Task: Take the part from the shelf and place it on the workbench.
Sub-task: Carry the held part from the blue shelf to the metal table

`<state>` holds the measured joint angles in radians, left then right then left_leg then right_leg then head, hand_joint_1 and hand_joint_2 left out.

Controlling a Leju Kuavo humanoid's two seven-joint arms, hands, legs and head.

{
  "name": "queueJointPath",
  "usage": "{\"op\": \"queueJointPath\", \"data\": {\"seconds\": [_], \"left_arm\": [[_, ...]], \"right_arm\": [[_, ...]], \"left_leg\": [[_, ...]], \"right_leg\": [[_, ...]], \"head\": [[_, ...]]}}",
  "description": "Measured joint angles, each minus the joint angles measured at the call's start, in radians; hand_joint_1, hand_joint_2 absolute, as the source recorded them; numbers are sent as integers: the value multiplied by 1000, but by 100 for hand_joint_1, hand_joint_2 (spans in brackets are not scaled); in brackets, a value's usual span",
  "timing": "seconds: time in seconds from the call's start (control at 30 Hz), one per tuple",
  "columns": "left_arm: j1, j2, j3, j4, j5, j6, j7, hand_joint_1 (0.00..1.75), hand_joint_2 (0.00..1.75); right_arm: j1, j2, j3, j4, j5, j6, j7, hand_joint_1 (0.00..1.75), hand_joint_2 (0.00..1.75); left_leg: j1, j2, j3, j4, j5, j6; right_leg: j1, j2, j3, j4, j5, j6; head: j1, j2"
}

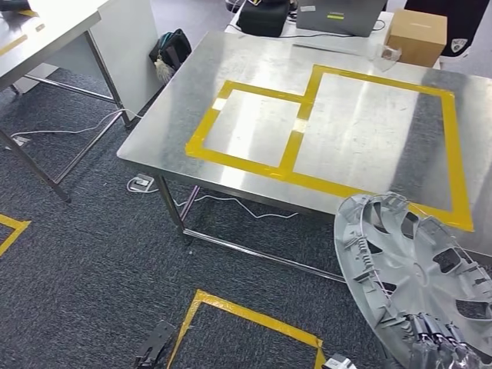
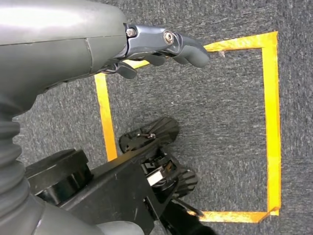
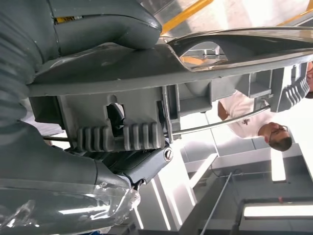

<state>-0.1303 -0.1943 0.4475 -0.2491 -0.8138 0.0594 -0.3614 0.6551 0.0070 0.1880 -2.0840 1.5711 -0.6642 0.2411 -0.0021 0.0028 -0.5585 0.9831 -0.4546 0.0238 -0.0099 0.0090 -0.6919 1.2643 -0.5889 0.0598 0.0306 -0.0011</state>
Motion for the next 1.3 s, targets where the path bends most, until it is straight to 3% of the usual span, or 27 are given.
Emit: {"op": "queueJointPath", "data": {"seconds": [0.03, 0.07, 0.13, 0.2, 0.23, 0.37, 0.4, 0.47, 0.53, 0.57, 0.6, 0.67, 0.7, 0.77, 0.87, 0.93, 1.0, 1.03, 1.07, 1.1, 1.17, 1.2, 1.23, 1.3], "left_arm": [[1, 0, 0, 0, 1, 0, 0, 0, 175], [1, 0, 1, 0, 1, 0, 0, 0, 175], [3, 0, 1, 0, 1, -1, -1, 0, 175], [2, 1, 2, 0, 1, -1, -1, 0, 175], [1, 1, 3, 0, 1, -1, -1, 0, 175], [-1, 2, 4, 0, 1, -1, -2, 0, 175], [-2, 1, 4, 0, 1, -1, -2, 0, 175], [-2, 1, 4, 0, 1, -1, -3, 0, 175], [1, 1, 4, 0, 1, -1, -3, 0, 175], [3, 2, 5, 0, 1, -1, -3, 0, 175], [4, 2, 5, 0, 1, -1, -3, 0, 175], [3, 2, 5, 0, 1, -1, -3, 0, 175], [2, 2, 5, 0, 1, -1, -3, 0, 175], [1, 2, 5, 0, 1, -1, -3, 0, 175], [2, 2, 6, 0, 1, -1, -3, 0, 175], [2, 1, 8, 0, 1, -1, -3, 0, 175], [2, 1, 9, 0, 1, -1, -3, 0, 175], [3, 1, 9, 0, 1, -1, -3, 0, 175], [3, 1, 10, 0, 1, -1, -3, 0, 175], [4, 1, 10, 0, 1, -1, -3, 0, 175], [4, 1, 11, 0, 1, -1, -3, 0, 175], [3, 1, 12, 0, 1, -1, -3, 0, 175], [3, 2, 12, 0, 1, -1, -3, 0, 175], [2, 2, 13, 0, 1, -1, -3, 0, 175]], "right_arm": [[-1, -8, 5, 1, 0, 2, 12, 175, 175], [0, -16, 9, 1, 0, 4, 24, 175, 175], [-1, -29, 18, 2, 0, 6, 38, 175, 175], [-4, -36, 25, 2, 0, 7, 41, 175, 175], [-6, -39, 28, 2, 0, 8, 41, 175, 175], [-5, -46, 34, 2, 0, 8, 44, 175, 175], [-6, -46, 35, 2, 0, 8, 45, 175, 175], [-7, -47, 37, 2, 0, 8, 45, 175, 175], [-6, -48, 39, 2, 0, 8, 45, 175, 175], [-6, -49, 40, 2, 0, 8, 45, 175, 175], [-6, -49, 41, 2, 0, 8, 45, 175, 175], [-6, -49, 43, 2, 0, 8, 45, 175, 175], [-7, -49, 43, 2, 0, 8, 45, 175, 175], [-6, -49, 44, 2, 0, 8, 45, 175, 175], [-6, -51, 45, 2, 0, 8, 45, 175, 175], [-7, -53, 46, 2, 0, 8, 45, 175, 175], [-7, -56, 47, 2, 0, 8, 45, 175, 175], [-7, -57, 47, 2, 0, 8, 45, 175, 175], [-6, -57, 47, 2, 0, 8, 45, 175, 175], [-6, -57, 48, 2, 0, 8, 45, 175, 175], [-7, -57, 48, 3, 0, 9, 45, 175, 175], [-8, -58, 49, 3, 0, 9, 45, 175, 175], [-8, -58, 49, 3, 0, 9, 45, 175, 175], [-7, -58, 50, 4, 0, 9, 46, 175, 175]], "left_leg": [[0, 0, 3, 0, -3, 1], [0, 0, 8, 0, -7, 0], [1, -1, 22, 1, -17, -6], [-2, -2, 32, 4, -27, -16], [-4, -1, 34, 5, -30, -20], [-3, 0, 28, 28, -52, -34], [-3, 0, 9, 68, -73, -39], [-2, -1, -65, 203, -126, -44], [-1, -1, -136, 307, -142, -43], [-2, -1, -148, 307, -120, -40], [-2, -1, -139, 267, -80, -36], [-6, -2, -87, 132, 2, -24], [-8, -2, -64, 75, 22, -21], [-12, -2, -46, 29, 23, -18], [-9, -3, -37, 14, 21, -9], [-5, -3, -26, 6, 18, 0], [-6, -3, -17, 6, 10, 5], [-6, -3, -12, 7, 5, 5], [-5, -3, -6, 7, 0, 5], [-4, -4, 3, 7, -6, 3], [-3, -6, 21, 8, -20, -6], [-4, -7, 26, 10, -26, -11], [-7, -8, 29, 11, -29, -16], [-9, -8, 30, 10, -32, -23]], "right_leg": [[0, -1, -19, 29, 1, 1], [-1, -1, -18, 18, 23, 2], [-3, -5, 33, -98, 96, 3], [-2, -8, 90, -207, 132, 1], [-1, -8, 103, -228, 131, -4], [-1, -3, 110, -230, 120, -30], [-3, -4, 113, -231, 117, -36], [-2, -4, 118, -231, 112, -44], [0, -1, 123, -231, 107, -49], [0, 1, 128, -231, 104, -49], [1, 3, 134, -231, 100, -49], [2, 7, 144, -231, 90, -45], [3, 8, 147, -231, 85, -41], [4, 10, 147, -234, 80, -31], [3, 6, 144, -227, 68, -14], [2, 2, 104, -143, 24, -7], [2, 0, 29, -5, -33, -1], [1, 0, 0, 41, -41, 1], [0, -1, -12, 49, -27, 4], [-1, -2, -2, 13, 9, 6], [-5, -6, 57, -125, 93, 12], [-6, -6, 84, -182, 117, 11], [-7, -6, 99, -214, 125, 7], [-5, -2, 104, -225, 121, -9]], "head": [[0, 0], [1, 0], [1, 0], [1, 0], [-1, 0], [-8, 0], [-10, 0], [-14, 0], [-14, 0], [-14, 0], [-14, 0], [-14, 0], [-14, 0], [-13, 0], [-12, 0], [-9, 0], [-7, 0], [-8, 0], [-7, 0], [-8, 0], [-6, 0], [-5, 0], [-6, 0], [-9, 0]]}}
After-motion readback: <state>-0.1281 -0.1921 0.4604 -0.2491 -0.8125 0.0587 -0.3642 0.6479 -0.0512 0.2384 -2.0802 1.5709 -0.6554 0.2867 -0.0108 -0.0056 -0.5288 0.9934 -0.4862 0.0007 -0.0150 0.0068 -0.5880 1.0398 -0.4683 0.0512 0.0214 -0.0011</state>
